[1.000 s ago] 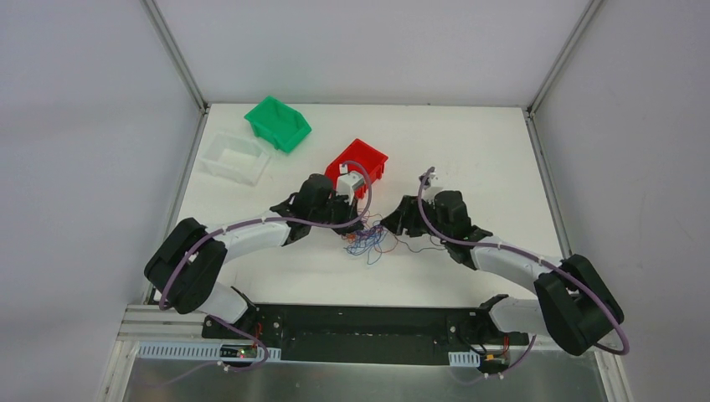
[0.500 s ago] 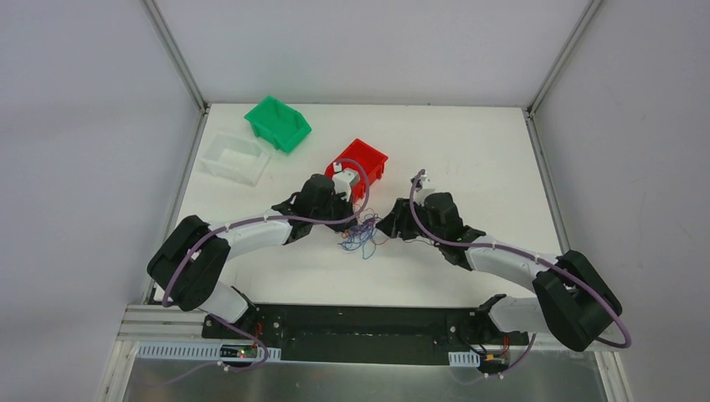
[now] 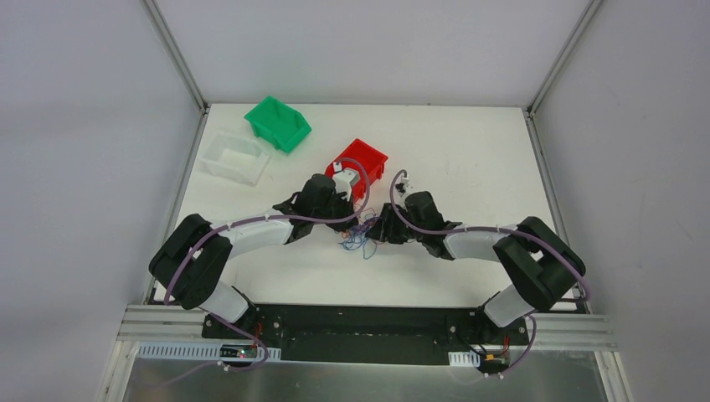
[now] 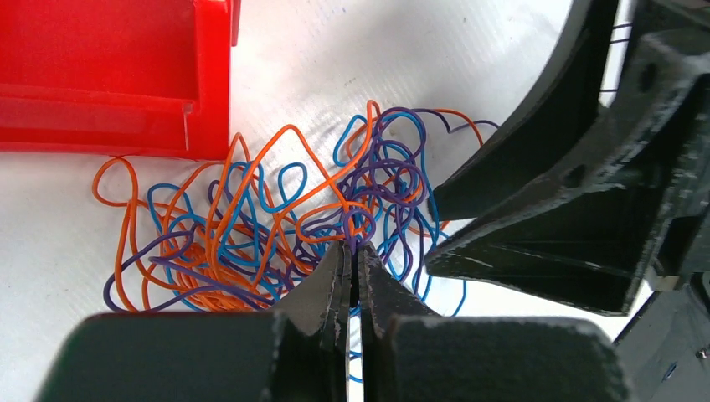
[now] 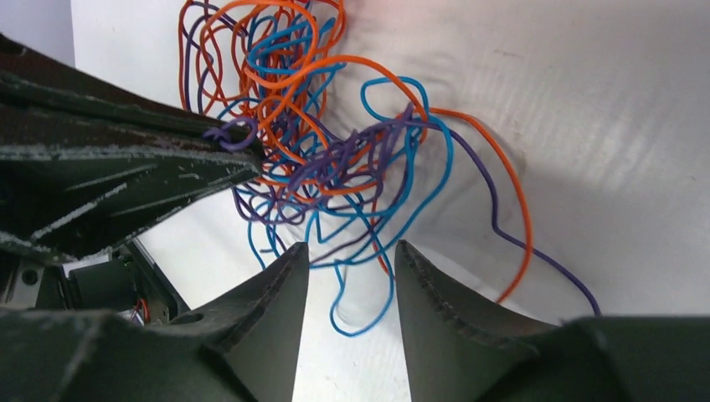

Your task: Untangle the cables

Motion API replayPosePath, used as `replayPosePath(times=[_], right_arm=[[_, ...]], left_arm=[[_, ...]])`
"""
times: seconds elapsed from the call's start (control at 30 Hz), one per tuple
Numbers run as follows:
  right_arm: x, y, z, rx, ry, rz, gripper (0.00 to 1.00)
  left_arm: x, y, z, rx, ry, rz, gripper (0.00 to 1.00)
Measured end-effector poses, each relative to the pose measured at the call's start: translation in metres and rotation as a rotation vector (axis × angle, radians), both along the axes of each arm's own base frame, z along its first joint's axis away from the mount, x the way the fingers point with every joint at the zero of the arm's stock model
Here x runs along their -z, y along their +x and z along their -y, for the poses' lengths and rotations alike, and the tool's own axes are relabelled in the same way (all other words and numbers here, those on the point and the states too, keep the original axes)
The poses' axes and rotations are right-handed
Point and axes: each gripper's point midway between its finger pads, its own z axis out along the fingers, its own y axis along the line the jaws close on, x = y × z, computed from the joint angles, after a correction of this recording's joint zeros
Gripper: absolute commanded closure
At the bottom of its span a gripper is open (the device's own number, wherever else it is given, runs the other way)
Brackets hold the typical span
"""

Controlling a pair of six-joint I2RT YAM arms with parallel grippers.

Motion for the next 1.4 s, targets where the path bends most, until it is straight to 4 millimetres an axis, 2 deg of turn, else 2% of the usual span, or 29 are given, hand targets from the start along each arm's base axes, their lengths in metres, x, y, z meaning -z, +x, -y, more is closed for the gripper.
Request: replayPosePath(times=[0.1, 0.17, 0.37, 0.53, 0.67, 0.73, 0.87, 0.93, 1.03, 1.17, 1.4], right_arm=[[0.003, 0.003, -0.008, -0.004, 0.009, -0.023, 0.84], [0.005, 0.005, -0.012, 0.001, 0.012, -0.038, 0.91], [0.003, 0.013, -0.006, 0.058, -0.007, -0.013, 1.00], [-0.024, 0.024, 0.021, 0.179, -0.030, 0.105, 1.00], [-0.051, 0.041, 0.061, 0.351, -0.033, 0.221, 1.00], [-0.059, 0.048, 0.085, 0.444, -0.038, 0.254, 1.00], [-0.069, 0.064, 0.157, 0.719, -0.071, 0.295, 1.00], [-0.074, 0.065, 0.192, 0.860, -0.080, 0.315, 1.00], [-0.082, 0.058, 0.229, 1.014, -0.072, 0.347, 1.00], [-0.084, 0.047, 0.261, 1.166, -0.066, 0.376, 1.00], [-0.083, 0.031, 0.299, 1.377, -0.098, 0.378, 1.00]], left_arm=[[-0.002, 0.000, 0.002, 0.008, -0.010, 0.003, 1.00], [-0.002, 0.000, 0.002, 0.009, -0.010, 0.002, 1.00], [-0.001, 0.008, -0.005, -0.044, 0.006, 0.014, 1.00], [-0.004, 0.024, -0.029, -0.171, 0.014, 0.023, 1.00], [-0.009, 0.038, -0.059, -0.316, 0.045, 0.052, 1.00], [-0.011, 0.042, -0.073, -0.384, 0.059, 0.066, 1.00], [-0.017, 0.047, -0.105, -0.537, 0.115, 0.098, 1.00], [-0.020, 0.050, -0.122, -0.614, 0.143, 0.115, 1.00], [-0.021, 0.050, -0.143, -0.708, 0.178, 0.133, 1.00], [-0.023, 0.047, -0.167, -0.817, 0.226, 0.153, 1.00], [-0.036, 0.040, -0.188, -0.906, 0.232, 0.196, 1.00]])
